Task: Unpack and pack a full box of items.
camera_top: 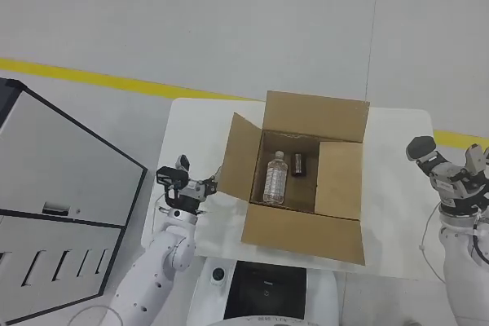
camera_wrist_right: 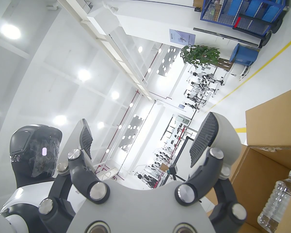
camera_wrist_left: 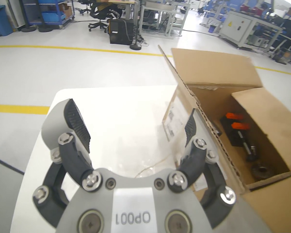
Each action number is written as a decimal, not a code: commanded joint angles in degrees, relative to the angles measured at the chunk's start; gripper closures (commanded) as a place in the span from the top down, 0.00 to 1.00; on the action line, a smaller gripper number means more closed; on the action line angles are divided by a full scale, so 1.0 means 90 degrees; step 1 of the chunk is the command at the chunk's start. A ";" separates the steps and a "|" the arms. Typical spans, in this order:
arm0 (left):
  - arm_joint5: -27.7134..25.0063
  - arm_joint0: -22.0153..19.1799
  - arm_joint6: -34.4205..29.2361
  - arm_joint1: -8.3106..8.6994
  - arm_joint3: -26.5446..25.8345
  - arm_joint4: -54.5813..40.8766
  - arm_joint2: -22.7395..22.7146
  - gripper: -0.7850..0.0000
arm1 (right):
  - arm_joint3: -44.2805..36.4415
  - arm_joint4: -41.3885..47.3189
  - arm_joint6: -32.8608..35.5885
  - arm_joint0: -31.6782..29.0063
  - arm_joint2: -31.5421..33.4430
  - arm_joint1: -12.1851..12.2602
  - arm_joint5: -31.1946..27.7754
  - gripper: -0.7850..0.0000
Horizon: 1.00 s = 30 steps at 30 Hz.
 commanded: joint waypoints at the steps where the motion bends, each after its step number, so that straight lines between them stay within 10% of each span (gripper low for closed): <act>1: -0.0167 0.0095 -0.0233 0.0009 -0.0449 0.0133 0.0092 1.00 | 0.0000 0.0013 0.0001 0.0000 0.0000 0.0000 0.0000 1.00; 7: -0.0246 0.0304 -0.0752 -0.0021 -0.1195 -0.0053 0.0432 1.00 | 0.0000 0.0013 0.0001 0.0000 0.0000 0.0000 0.0000 1.00; 30: -0.0051 0.0059 -0.1355 -0.0236 -0.0921 0.0042 0.1868 1.00 | 0.0000 0.0013 0.0001 0.0000 0.0000 0.0000 0.0000 1.00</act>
